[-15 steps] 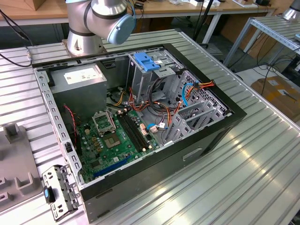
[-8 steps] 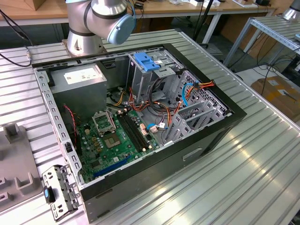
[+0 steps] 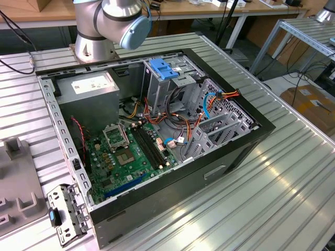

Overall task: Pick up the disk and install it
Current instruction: 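Pick up the disk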

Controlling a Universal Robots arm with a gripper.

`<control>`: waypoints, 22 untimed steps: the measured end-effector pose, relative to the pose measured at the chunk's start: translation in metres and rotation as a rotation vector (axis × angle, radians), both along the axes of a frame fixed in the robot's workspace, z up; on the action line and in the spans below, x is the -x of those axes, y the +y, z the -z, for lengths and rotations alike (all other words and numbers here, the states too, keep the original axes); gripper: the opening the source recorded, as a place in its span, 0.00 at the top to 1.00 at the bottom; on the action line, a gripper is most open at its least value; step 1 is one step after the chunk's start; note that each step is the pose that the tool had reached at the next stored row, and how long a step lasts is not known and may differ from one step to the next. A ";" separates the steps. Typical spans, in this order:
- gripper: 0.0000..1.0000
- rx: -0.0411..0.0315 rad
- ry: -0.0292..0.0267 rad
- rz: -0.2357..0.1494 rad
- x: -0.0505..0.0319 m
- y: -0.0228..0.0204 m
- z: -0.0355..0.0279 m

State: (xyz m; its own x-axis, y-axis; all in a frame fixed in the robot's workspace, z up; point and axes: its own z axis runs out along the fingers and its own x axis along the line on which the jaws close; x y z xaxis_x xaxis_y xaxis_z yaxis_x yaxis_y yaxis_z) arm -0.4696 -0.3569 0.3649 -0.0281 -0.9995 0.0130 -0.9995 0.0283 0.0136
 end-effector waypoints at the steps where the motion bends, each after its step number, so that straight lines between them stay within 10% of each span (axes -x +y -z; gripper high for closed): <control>1: 0.63 0.0000 0.0000 0.000 -0.0001 0.0000 -0.0005; 22: 0.63 0.0000 0.0003 0.000 -0.0013 0.0000 -0.0088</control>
State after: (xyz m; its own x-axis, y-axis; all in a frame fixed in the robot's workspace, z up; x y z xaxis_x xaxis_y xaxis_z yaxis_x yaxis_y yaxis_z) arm -0.4683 -0.3569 0.3737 -0.0284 -0.9995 0.0130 -0.9995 0.0286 0.0139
